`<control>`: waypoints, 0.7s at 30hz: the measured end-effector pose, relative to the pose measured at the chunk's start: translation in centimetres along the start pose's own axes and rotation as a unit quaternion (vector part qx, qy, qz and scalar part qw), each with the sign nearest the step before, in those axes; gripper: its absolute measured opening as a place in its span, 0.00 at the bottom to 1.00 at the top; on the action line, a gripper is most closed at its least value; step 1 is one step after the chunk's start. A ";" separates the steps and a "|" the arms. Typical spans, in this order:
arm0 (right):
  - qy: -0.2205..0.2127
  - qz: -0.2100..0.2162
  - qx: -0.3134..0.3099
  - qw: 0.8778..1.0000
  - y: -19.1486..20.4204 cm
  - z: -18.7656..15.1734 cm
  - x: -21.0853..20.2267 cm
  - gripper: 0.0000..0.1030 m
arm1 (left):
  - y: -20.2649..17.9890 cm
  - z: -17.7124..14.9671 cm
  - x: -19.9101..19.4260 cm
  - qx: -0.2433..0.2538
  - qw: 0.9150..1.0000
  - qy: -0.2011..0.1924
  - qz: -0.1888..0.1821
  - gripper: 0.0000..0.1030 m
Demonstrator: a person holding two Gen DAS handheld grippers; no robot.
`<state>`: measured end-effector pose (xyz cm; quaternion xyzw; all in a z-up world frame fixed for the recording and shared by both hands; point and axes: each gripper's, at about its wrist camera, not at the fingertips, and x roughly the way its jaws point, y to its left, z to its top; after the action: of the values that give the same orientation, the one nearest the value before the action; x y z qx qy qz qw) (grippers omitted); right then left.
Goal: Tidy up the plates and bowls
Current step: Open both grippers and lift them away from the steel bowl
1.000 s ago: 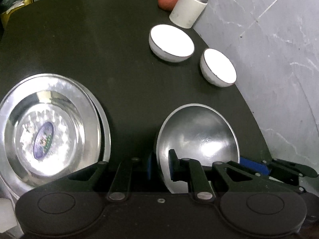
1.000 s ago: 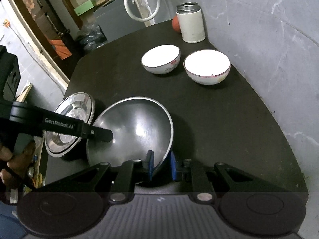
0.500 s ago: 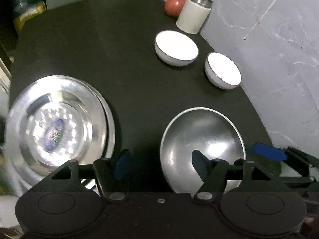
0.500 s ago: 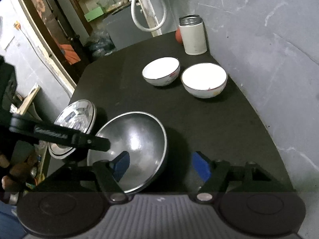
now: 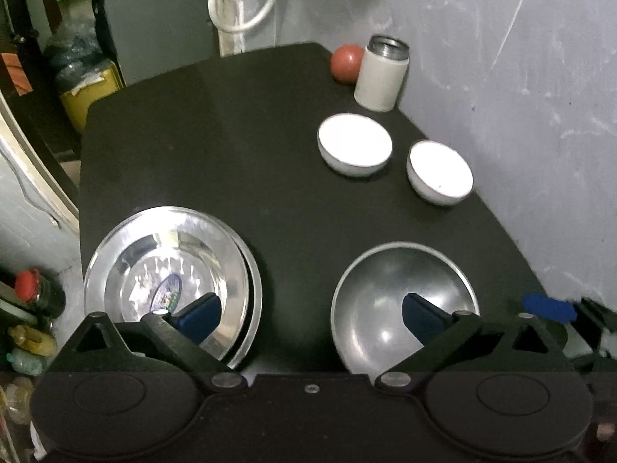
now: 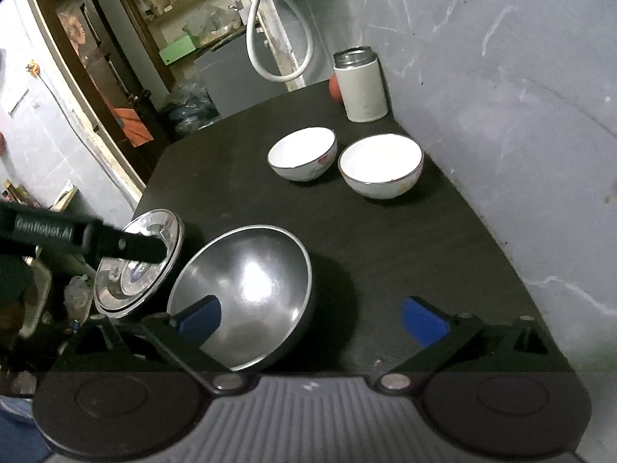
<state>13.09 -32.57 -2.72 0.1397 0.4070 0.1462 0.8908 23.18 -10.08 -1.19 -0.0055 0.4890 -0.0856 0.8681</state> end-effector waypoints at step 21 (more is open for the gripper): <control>-0.093 -0.144 -0.080 0.982 7.9 -1.4 -9.5 1.00 | 1.4 -6.1 -9.3 -0.041 0.981 -0.179 -0.059 0.99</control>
<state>4.95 -28.72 5.81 0.0211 0.3257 0.0349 0.9446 13.44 -6.84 3.40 -0.0854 0.3275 -0.1136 0.9341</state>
